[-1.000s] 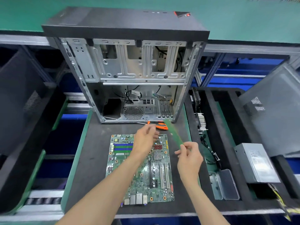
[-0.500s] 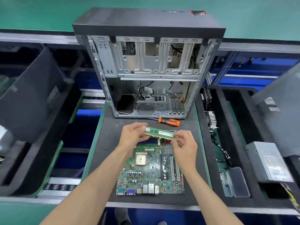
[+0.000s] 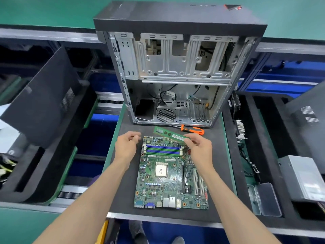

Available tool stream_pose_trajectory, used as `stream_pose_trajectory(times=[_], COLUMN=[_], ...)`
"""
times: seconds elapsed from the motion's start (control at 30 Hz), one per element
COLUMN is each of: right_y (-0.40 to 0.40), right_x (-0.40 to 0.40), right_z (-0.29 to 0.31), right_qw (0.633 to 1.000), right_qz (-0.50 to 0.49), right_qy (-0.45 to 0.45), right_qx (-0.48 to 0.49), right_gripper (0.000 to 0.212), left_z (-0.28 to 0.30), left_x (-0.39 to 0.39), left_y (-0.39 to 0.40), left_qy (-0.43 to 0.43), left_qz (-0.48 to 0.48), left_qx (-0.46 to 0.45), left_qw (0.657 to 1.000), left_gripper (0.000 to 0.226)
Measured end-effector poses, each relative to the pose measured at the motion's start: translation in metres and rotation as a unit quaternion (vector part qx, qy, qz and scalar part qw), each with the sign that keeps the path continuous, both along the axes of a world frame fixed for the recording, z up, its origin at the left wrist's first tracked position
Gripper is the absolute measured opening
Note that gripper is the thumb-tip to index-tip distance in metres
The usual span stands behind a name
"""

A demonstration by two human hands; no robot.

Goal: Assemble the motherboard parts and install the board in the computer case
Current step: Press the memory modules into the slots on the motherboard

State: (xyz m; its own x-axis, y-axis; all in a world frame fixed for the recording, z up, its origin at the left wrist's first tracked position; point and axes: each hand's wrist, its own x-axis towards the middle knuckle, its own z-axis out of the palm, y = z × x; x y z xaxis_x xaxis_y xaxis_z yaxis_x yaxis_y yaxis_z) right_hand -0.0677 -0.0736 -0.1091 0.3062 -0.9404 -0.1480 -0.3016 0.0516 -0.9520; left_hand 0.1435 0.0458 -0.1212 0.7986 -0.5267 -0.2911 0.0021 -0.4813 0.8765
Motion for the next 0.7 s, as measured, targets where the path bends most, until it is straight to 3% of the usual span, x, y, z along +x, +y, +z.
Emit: stream_pose_trajectory(times=[0.17,0.4,0.7], right_y=[0.004,0.003,0.010], right_x=[0.006,0.012,0.018], right_z=[-0.006,-0.011,-0.013], right_qw=[1.000,0.996,0.987], right_qz=[0.014,0.058,0.088], right_qy=[0.018,0.058,0.110], right_qx=[0.005,-0.027,-0.076], right_gripper=[0.019,0.022,0.016], left_z=[-0.014,-0.019,-0.020], left_x=[-0.007,0.007,0.005], left_y=[0.003,-0.002,-0.004], left_qy=[0.025,0.092,0.080], left_qz=[-0.064,-0.069,-0.105], left_qx=[0.072,0.079,0.072], left_qw=[0.995,0.990,0.989], left_gripper=[0.013,0.017,0.031])
